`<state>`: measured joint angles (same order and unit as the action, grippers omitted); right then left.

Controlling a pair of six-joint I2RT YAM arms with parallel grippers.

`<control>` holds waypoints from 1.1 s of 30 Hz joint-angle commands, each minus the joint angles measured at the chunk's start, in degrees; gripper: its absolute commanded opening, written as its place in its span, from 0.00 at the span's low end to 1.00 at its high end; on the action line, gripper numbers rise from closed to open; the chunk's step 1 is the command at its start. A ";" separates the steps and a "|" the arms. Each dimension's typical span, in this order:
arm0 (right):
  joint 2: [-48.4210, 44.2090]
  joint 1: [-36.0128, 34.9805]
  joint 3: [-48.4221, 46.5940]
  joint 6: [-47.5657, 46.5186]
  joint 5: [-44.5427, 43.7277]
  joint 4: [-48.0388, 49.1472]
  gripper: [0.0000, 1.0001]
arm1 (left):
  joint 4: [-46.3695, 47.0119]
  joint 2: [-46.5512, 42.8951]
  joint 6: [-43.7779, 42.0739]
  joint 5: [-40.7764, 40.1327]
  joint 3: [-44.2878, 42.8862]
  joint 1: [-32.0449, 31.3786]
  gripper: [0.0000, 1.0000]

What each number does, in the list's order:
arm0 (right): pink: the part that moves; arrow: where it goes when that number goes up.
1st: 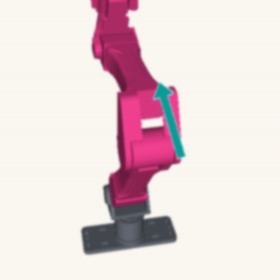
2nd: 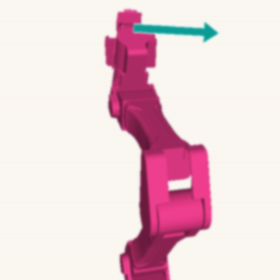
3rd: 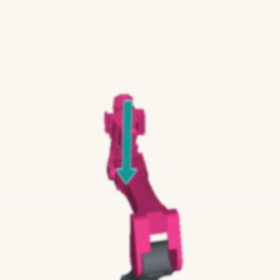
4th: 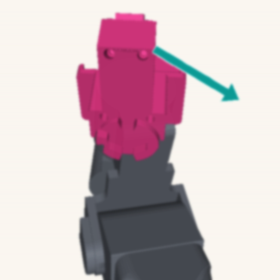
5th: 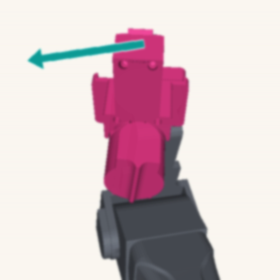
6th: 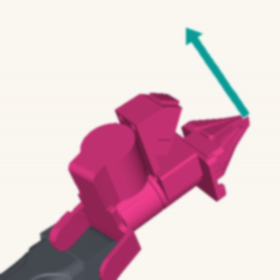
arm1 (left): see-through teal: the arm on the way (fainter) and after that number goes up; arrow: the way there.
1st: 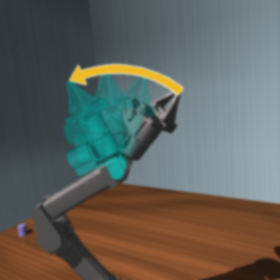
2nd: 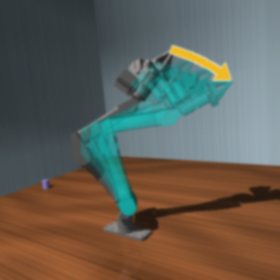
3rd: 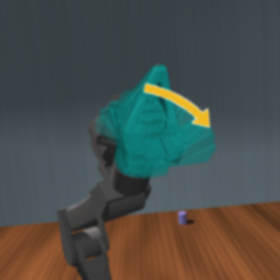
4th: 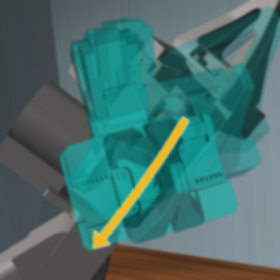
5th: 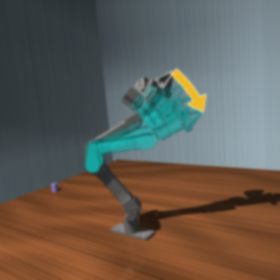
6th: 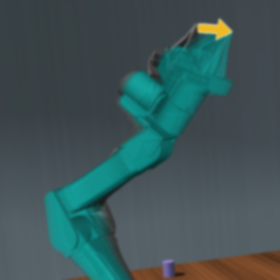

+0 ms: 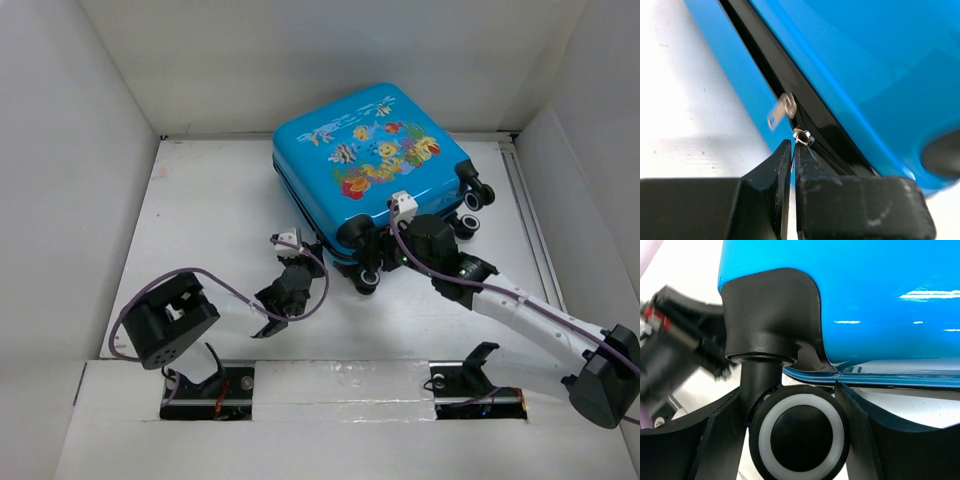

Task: Pack the luggage

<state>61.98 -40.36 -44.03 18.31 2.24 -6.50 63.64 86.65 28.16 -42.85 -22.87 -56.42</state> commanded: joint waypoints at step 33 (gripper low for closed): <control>-5.55 -11.31 0.96 0.42 -2.42 4.31 0.16 | -42.45 -47.85 22.38 7.41 7.58 26.89 1.00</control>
<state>58.26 -50.72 -42.11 19.38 1.06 -3.99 27.42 44.88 50.28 -34.96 -15.77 -29.52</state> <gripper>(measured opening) 0.140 0.996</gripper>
